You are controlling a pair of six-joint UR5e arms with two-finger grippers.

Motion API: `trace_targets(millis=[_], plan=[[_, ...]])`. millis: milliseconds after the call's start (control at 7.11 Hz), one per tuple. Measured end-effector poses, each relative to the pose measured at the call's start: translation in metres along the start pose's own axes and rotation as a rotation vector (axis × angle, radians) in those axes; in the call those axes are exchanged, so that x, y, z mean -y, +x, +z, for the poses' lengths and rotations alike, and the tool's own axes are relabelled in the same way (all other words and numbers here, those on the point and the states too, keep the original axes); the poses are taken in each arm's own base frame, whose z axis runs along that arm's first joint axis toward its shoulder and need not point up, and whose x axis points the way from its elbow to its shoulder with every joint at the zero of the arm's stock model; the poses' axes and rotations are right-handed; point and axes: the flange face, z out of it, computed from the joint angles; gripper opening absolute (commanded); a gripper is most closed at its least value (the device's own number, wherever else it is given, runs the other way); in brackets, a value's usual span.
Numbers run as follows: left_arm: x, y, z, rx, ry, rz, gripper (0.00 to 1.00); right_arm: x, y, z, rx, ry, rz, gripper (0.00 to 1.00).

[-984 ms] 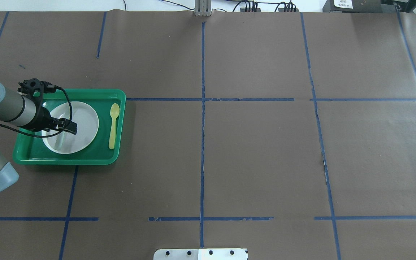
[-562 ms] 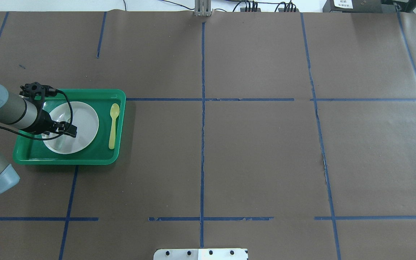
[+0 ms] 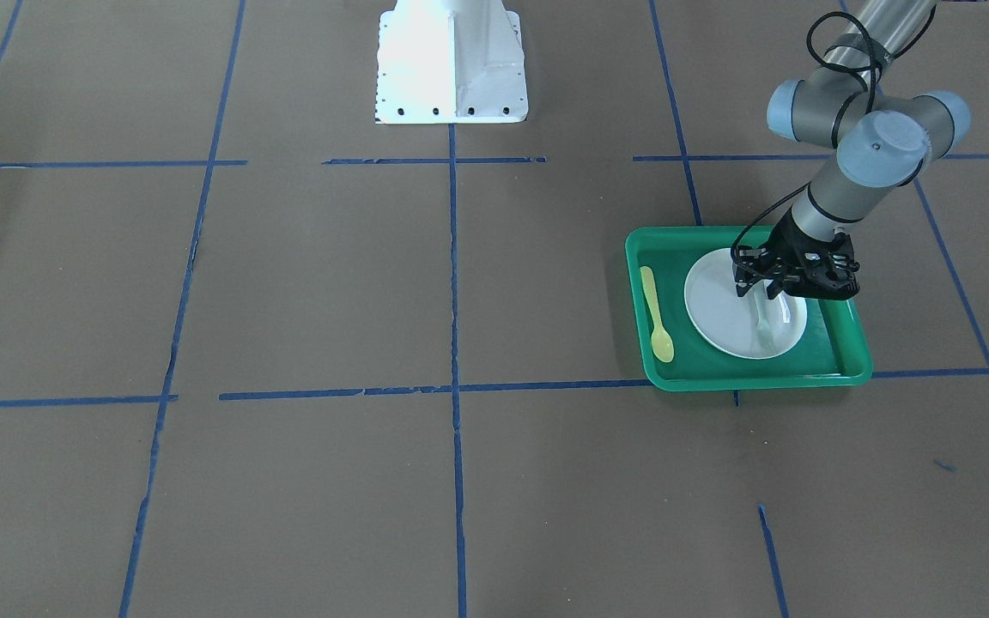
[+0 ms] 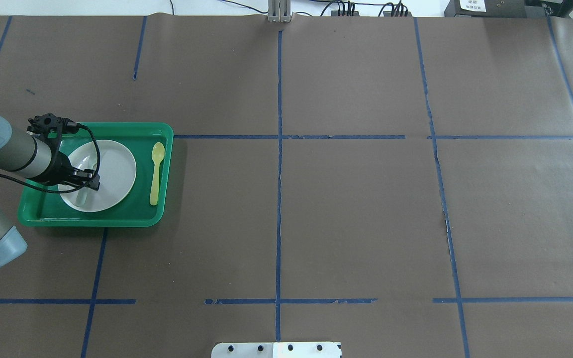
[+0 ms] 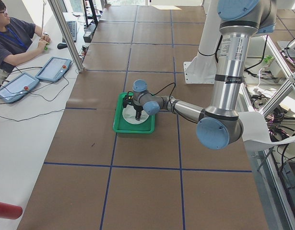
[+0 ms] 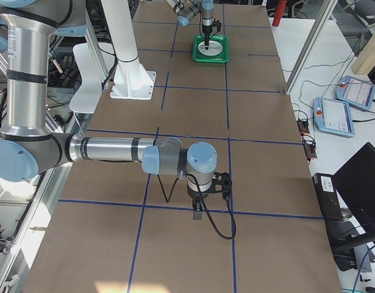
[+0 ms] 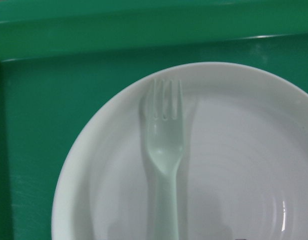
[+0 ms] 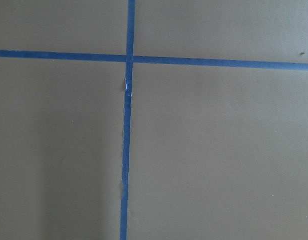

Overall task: Place fork
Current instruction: 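Lower the left gripper and close it on the white fork's handle, then lift the fork and carry it off the plate toward the tray edge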

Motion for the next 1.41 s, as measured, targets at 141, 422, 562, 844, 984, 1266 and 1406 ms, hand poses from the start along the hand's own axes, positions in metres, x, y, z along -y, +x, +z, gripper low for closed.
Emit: trace_targets(millis=[141, 422, 562, 844, 984, 1266, 1406], plan=[[0.000, 0.002, -0.002, -0.004, 0.000, 0.001, 0.00, 0.000, 0.000, 0.000, 0.000, 0.000, 0.000, 1.00], [0.000, 0.003, -0.005, -0.008, 0.001, 0.002, 0.00, 0.000, 0.000, 0.000, 0.000, 0.000, 0.000, 1.00], [0.000, 0.004, -0.006, -0.010, 0.002, 0.003, 0.00, 0.000, 0.000, 0.000, 0.000, 0.000, 0.000, 1.00], [0.003, 0.010, -0.019, -0.027, 0.014, 0.006, 0.00, 0.000, 0.000, 0.000, 0.000, 0.000, 0.000, 1.00], [0.008, 0.007, -0.030, -0.037, 0.013, -0.008, 0.00, 0.000, 0.000, 0.000, 0.000, 0.000, 0.000, 1.00], [0.024, -0.010, -0.053, 0.001, -0.015, -0.087, 0.00, 0.000, 0.000, 0.000, 0.000, 0.000, 0.000, 1.00], [0.029, -0.018, -0.063, 0.009, -0.023, -0.114, 0.00, 0.000, 0.000, 0.000, 0.000, 0.000, 0.000, 1.00]])
